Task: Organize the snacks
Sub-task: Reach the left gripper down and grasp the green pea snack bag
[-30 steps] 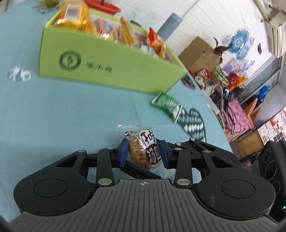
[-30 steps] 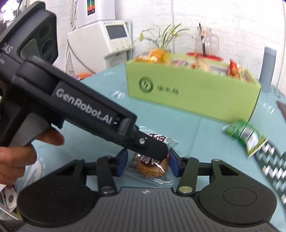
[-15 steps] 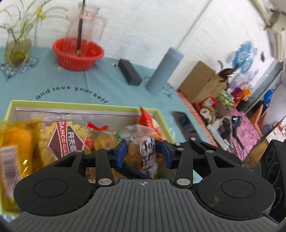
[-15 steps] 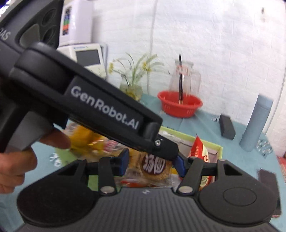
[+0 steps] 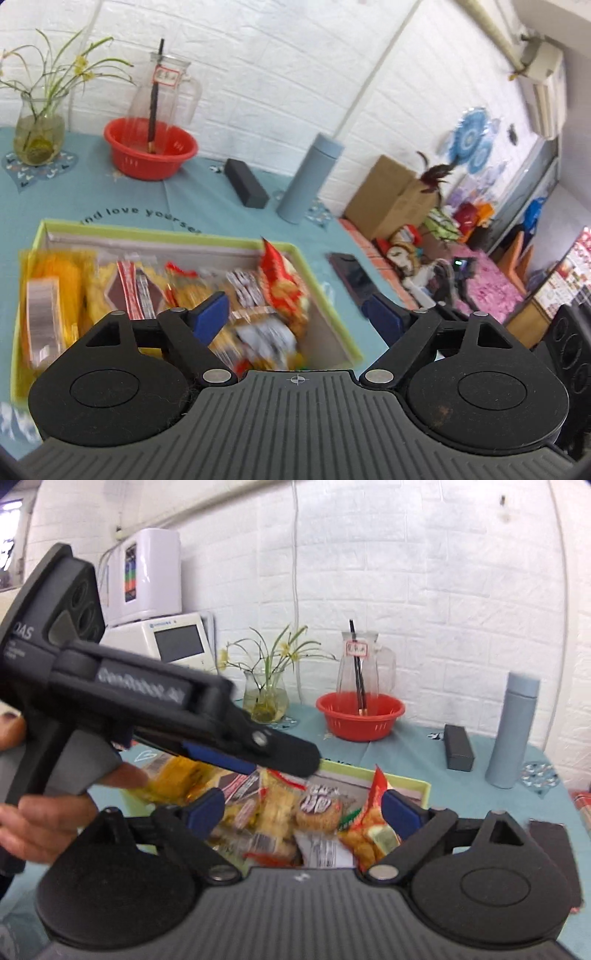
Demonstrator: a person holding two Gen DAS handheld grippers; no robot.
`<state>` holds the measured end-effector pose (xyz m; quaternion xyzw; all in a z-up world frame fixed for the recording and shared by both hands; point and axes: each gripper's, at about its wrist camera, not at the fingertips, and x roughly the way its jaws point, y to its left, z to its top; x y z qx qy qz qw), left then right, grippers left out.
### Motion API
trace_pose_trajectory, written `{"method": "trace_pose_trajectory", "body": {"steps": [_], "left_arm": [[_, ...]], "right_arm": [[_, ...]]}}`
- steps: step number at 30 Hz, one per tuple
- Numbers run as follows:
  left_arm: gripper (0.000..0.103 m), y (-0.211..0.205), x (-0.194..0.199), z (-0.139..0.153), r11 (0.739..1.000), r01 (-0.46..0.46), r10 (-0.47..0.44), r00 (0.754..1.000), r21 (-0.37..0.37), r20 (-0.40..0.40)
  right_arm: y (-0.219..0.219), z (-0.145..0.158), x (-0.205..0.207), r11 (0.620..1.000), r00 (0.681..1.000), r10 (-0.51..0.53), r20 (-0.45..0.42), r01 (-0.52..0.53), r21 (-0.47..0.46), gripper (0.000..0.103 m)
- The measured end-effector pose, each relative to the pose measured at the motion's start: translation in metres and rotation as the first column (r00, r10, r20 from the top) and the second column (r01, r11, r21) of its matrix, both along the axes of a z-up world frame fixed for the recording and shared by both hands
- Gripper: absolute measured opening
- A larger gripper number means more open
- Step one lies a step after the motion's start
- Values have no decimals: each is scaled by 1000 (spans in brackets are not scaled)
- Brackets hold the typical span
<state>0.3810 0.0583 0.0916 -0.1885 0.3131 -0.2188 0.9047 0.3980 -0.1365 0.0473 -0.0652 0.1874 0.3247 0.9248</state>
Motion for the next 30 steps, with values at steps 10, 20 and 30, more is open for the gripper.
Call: {"method": "trace_pose_trajectory", "body": {"steps": [10, 20, 30], "left_arm": [[60, -35, -34, -86, 994, 51, -76, 957, -96, -280], [29, -75, 16, -107, 999, 36, -44, 930, -28, -365], [32, -48, -65, -105, 995, 55, -29, 954, 79, -297]], "right_arm": [[-42, -66, -67, 987, 982, -108, -153, 87, -137, 93], [-36, -88, -12, 985, 973, -66, -222, 27, -171, 93], [-1, -93, -94, 992, 975, 20, -220, -47, -118, 93]]}}
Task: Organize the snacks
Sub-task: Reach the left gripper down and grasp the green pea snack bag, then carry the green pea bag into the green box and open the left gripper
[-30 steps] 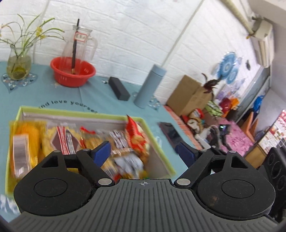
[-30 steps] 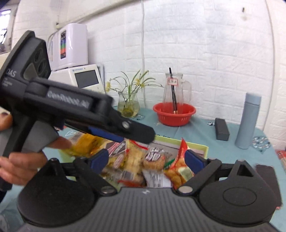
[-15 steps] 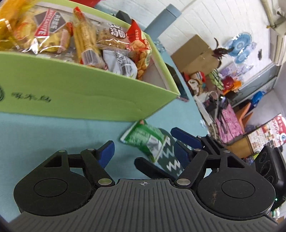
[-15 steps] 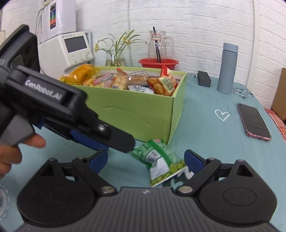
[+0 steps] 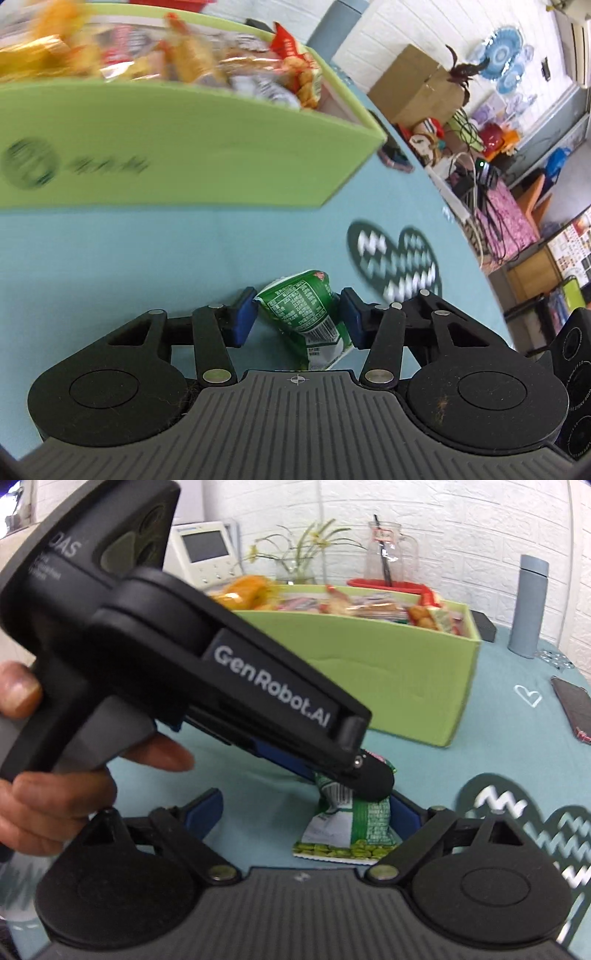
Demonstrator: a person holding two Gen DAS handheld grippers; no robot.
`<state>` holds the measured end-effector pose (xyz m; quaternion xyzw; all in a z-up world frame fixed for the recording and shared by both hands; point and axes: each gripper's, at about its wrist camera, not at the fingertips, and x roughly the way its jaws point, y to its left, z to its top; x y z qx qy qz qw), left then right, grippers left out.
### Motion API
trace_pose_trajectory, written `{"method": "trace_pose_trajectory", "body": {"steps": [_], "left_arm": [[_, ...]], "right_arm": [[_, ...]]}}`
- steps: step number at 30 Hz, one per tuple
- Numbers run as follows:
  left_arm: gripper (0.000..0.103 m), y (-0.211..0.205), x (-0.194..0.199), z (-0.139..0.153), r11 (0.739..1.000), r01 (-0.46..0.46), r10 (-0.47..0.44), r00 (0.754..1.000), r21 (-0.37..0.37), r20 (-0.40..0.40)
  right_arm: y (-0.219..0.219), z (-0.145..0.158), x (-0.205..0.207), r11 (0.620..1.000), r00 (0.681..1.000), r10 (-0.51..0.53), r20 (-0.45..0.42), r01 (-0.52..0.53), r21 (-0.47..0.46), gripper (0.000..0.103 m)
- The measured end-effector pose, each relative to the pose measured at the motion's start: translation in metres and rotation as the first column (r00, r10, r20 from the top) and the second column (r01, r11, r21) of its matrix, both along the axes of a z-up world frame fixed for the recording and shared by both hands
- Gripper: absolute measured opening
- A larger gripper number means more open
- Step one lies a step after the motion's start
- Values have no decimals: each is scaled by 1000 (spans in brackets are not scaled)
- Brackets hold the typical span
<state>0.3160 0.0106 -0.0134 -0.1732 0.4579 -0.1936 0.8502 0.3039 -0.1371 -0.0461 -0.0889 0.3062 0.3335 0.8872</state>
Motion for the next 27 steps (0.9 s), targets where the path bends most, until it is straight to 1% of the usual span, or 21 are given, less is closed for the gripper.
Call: {"method": "trace_pose_trajectory", "body": {"steps": [3, 6, 9, 11, 14, 18, 19, 21, 23, 24, 25, 27], "left_arm": [[33, 19, -35, -1, 1000, -22, 22, 1000, 4, 12], [33, 35, -55, -2, 999, -44, 44, 999, -8, 21], [32, 39, -60, -4, 998, -61, 61, 998, -36, 22], [34, 37, -61, -4, 998, -59, 60, 998, -32, 31], [35, 39, -60, -3, 997, -60, 62, 998, -44, 29], [36, 42, -62, -3, 997, -53, 54, 998, -58, 26], [38, 43, -62, -3, 997, -51, 52, 998, -63, 23], [43, 45, -63, -3, 996, -44, 46, 999, -77, 17], [45, 46, -65, -2, 996, -43, 44, 999, -84, 15], [49, 46, -66, -2, 995, -42, 43, 999, -86, 16], [51, 47, -68, -2, 995, -41, 43, 999, -89, 16], [61, 46, -73, -3, 994, -39, 41, 999, -102, 17]], "right_arm": [[18, -3, -33, 1000, 1000, 16, -1, -16, 9, 94], [34, -6, -58, 1000, 1000, 24, 1, -24, -1, 94], [46, -6, -67, 999, 1000, 18, 12, -18, -38, 94], [51, -7, -69, 998, 1000, 15, 23, -13, -66, 94], [52, -6, -69, 998, 1000, 4, 22, -2, -66, 94], [51, -4, -71, 997, 999, -39, 13, 40, -64, 93], [49, -3, -74, 997, 999, -53, 9, 53, -52, 93], [43, -2, -75, 996, 997, -82, 0, 82, -40, 93], [38, -3, -74, 994, 995, -98, -2, 98, -40, 93], [37, -3, -74, 994, 995, -99, -1, 99, -40, 93], [40, -3, -83, 994, 995, -98, 2, 98, -43, 93], [44, -3, -87, 995, 997, -77, 9, 78, -57, 93]]}}
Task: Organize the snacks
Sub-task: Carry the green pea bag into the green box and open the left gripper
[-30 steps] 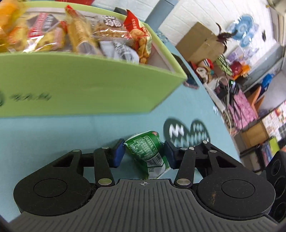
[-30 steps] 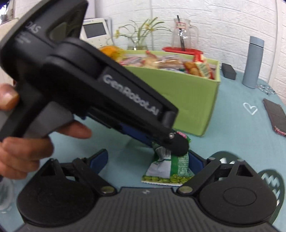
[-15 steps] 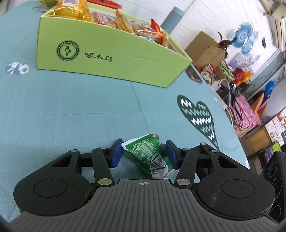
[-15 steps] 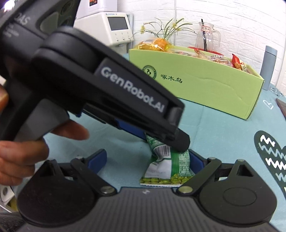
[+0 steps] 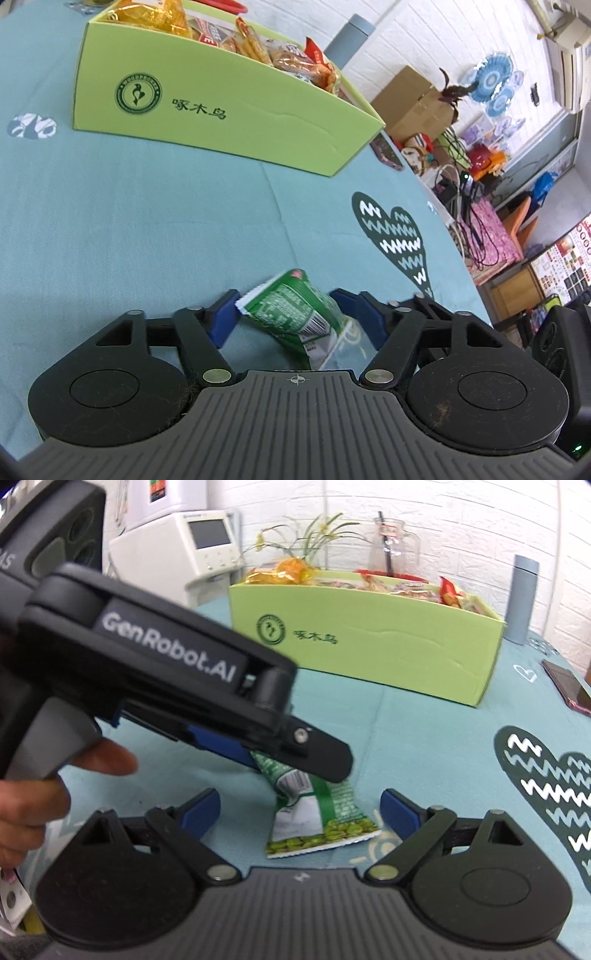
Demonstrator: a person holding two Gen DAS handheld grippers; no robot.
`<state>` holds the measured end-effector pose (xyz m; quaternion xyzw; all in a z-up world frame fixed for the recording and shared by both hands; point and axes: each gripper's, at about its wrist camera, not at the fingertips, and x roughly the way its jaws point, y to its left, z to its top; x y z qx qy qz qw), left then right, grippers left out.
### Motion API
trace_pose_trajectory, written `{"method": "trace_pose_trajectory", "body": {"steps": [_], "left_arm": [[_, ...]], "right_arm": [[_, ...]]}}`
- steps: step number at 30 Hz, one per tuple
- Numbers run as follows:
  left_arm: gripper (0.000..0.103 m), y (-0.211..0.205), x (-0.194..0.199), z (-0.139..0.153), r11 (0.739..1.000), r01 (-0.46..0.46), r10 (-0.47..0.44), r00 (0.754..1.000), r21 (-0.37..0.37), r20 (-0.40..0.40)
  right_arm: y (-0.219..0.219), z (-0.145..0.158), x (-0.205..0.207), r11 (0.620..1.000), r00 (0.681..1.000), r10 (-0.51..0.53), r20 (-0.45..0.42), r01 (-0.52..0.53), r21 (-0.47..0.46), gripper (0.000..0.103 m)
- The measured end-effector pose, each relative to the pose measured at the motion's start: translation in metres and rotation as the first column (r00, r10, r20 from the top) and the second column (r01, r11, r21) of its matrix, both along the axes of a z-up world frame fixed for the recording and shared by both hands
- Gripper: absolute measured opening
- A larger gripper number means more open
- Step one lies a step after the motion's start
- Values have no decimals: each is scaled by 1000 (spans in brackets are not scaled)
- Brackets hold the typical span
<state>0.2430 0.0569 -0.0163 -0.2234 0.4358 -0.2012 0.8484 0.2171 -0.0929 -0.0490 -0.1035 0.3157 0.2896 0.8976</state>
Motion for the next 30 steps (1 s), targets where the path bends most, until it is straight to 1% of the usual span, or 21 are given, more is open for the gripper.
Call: {"method": "trace_pose_trajectory", "body": {"steps": [2, 3, 4, 5, 6, 8, 11, 13, 14, 15, 17, 19, 21, 22, 23, 24, 26, 27, 29, 30], "left_arm": [[63, -4, -4, -1, 1000, 10, -10, 1000, -1, 15], [61, -7, -5, 0, 1000, 14, -14, 1000, 16, 27], [55, -10, -6, 0, 999, 20, -22, 999, 36, 36], [28, -14, -5, -1, 998, 36, -37, 999, 51, 37], [13, -17, -3, -3, 998, 53, -54, 998, 46, 22], [11, -17, 1, -4, 998, 51, -51, 999, 22, 1], [11, -17, 8, 0, 999, 45, -45, 999, 23, -14], [11, -16, 16, 10, 999, 35, -35, 999, 21, -4], [10, -15, 22, 17, 999, 28, -28, 1000, 15, 9], [11, -12, 28, 28, 1000, 21, -21, 999, 5, 32], [11, -5, 45, 53, 1000, 8, -6, 996, -15, 89], [5, 3, 68, 80, 999, -7, 13, 989, -41, 144], [4, 6, 96, 102, 999, -26, 30, 978, -21, 208], [4, 7, 111, 108, 999, -38, 40, 974, -10, 224], [1, 9, 127, 112, 999, -50, 48, 972, 2, 231], [0, 11, 144, 113, 998, -63, 58, 972, 12, 227], [0, 18, 174, 108, 996, -90, 85, 975, 17, 207], [0, 24, 188, 101, 995, -104, 101, 978, 3, 183], [2, 32, 209, 87, 994, -104, 108, 982, -29, 156], [4, 36, 216, 78, 990, -137, 139, 981, -22, 133]], "right_arm": [[3, -1, -5, 1000, 1000, 14, 17, -14, -16, 93], [2, -1, -6, 1000, 1000, 15, 17, -15, -12, 93], [1, 0, -7, 1000, 1000, 21, 15, -21, -4, 91], [-1, 2, -7, 1000, 999, 26, 21, -26, 2, 82], [-2, 4, -9, 999, 999, 32, 25, -33, 12, 72], [-1, 6, -10, 1000, 999, 26, 21, -26, 12, 68], [-7, 10, -4, 999, 999, 32, -9, -32, 29, 63], [-11, 18, 3, 998, 999, 45, -23, -44, 50, 63], [-11, 23, 7, 997, 999, 51, -12, -50, 52, 63], [-10, 30, 10, 997, 998, 55, 7, -56, 51, 63], [-6, 47, 22, 996, 995, 69, 74, -72, 45, 64], [-1, 69, 38, 994, 985, 90, 148, -97, 41, 64], [6, 90, 63, 992, 971, 107, 212, -117, 37, 66], [11, 98, 79, 992, 966, 111, 235, -121, 27, 67], [17, 105, 96, 992, 961, 114, 251, -122, 15, 68], [23, 109, 113, 993, 960, 114, 257, -119, 6, 69], [34, 109, 148, 993, 966, 114, 231, -117, 0, 69], [39, 105, 166, 993, 971, 115, 211, -118, 1, 69], [48, 94, 198, 991, 982, 132, 137, -135, 14, 67], [52, 88, 211, 989, 985, 146, 94, -149, 25, 68]]}}
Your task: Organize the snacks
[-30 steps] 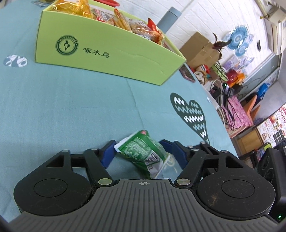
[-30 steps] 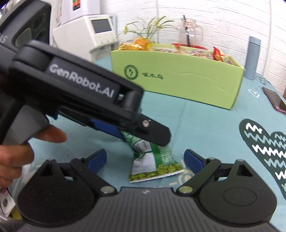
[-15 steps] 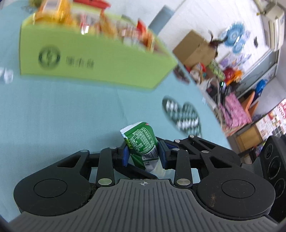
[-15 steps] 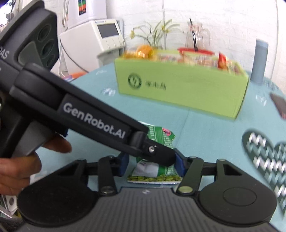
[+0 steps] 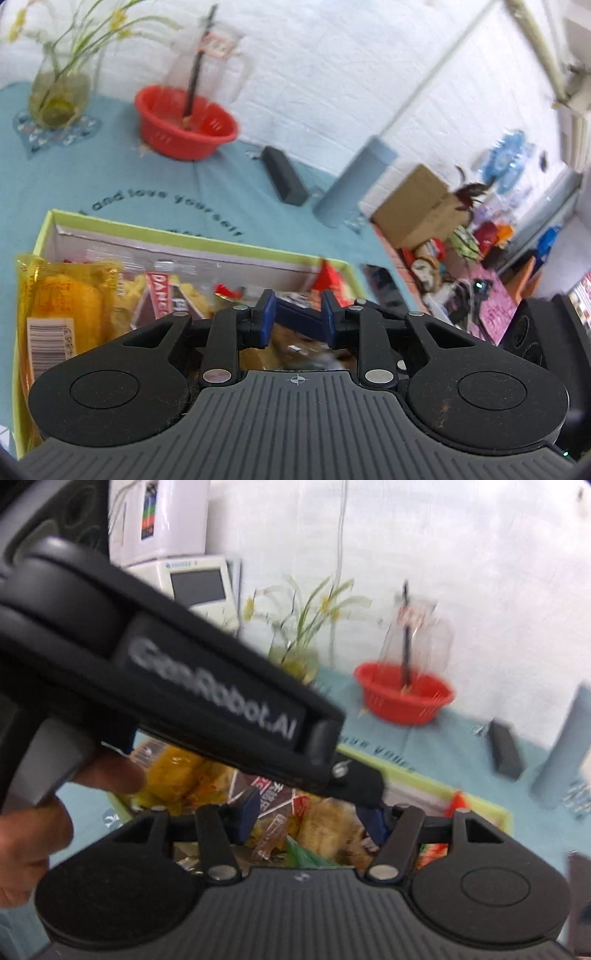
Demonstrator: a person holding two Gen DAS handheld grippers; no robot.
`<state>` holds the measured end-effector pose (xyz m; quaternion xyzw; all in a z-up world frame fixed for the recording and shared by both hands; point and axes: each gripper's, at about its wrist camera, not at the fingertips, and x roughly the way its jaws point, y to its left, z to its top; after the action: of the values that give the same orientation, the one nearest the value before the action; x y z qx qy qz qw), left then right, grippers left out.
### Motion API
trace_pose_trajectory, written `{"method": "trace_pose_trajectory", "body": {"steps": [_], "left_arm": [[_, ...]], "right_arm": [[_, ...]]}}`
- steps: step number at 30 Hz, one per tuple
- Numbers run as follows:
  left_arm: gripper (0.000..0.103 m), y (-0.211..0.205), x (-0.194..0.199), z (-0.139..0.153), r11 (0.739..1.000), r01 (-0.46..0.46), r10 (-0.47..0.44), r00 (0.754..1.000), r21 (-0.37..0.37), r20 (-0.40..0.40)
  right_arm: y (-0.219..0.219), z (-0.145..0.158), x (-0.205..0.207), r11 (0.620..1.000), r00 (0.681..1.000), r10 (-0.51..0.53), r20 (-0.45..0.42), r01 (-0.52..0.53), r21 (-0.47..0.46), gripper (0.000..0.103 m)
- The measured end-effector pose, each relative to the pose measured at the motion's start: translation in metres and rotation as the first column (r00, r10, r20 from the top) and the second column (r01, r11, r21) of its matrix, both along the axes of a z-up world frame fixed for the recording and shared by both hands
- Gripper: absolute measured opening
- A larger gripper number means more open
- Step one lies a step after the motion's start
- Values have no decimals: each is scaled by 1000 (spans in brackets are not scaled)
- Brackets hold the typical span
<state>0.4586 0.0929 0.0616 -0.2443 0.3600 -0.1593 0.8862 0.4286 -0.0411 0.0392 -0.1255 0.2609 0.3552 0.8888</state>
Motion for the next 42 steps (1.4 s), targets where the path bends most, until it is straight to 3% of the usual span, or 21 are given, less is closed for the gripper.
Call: {"method": "trace_pose_trajectory", "body": {"steps": [1, 2, 4, 6, 8, 13, 15, 19, 26, 32, 36, 42], "left_arm": [[8, 3, 3, -5, 1000, -24, 24, 1000, 14, -1], [19, 6, 2, -7, 1000, -22, 22, 1000, 19, 15], [28, 12, -5, -5, 1000, -7, 7, 998, -12, 64], [52, 17, -13, 9, 999, -38, 40, 993, -14, 113], [64, 21, -26, 27, 997, -70, 71, 980, -8, 184], [71, 28, -53, 47, 996, -88, 89, 965, -18, 248], [72, 26, -62, 47, 997, -81, 81, 967, -11, 242], [72, 18, -81, 38, 997, -75, 71, 978, 12, 194], [80, -7, -144, 17, 988, -107, 90, 985, 115, 144], [80, -34, -227, -18, 949, -202, 176, 976, 242, 126], [82, -56, -281, -28, 916, -220, 170, 970, 336, 171], [83, -74, -354, -37, 925, -195, 124, 966, 327, 227]], "right_arm": [[3, -5, 10, 1000, 1000, -1, -16, 1, 2, 69], [2, -8, 11, 1000, 1000, 1, -12, 0, 15, 72], [-6, -7, 9, 999, 1000, 1, -16, 0, 52, 73], [-15, 1, 4, 996, 1000, 13, -7, -12, 84, 89], [-24, 15, -8, 995, 998, -10, 58, 4, 102, 93], [-55, 52, -35, 980, 987, -63, 147, 34, 195, 93], [-79, 55, -47, 973, 979, -112, 170, 73, 220, 93], [-102, 57, -60, 957, 976, -173, 135, 134, 258, 93], [-128, 15, -107, 933, 954, -298, 22, 286, 219, 93], [-139, -33, -174, 900, 917, -385, -101, 397, 179, 93], [-138, -39, -230, 897, 913, -402, -75, 409, 170, 93], [-137, -39, -316, 878, 895, -446, 13, 435, 202, 93]]}}
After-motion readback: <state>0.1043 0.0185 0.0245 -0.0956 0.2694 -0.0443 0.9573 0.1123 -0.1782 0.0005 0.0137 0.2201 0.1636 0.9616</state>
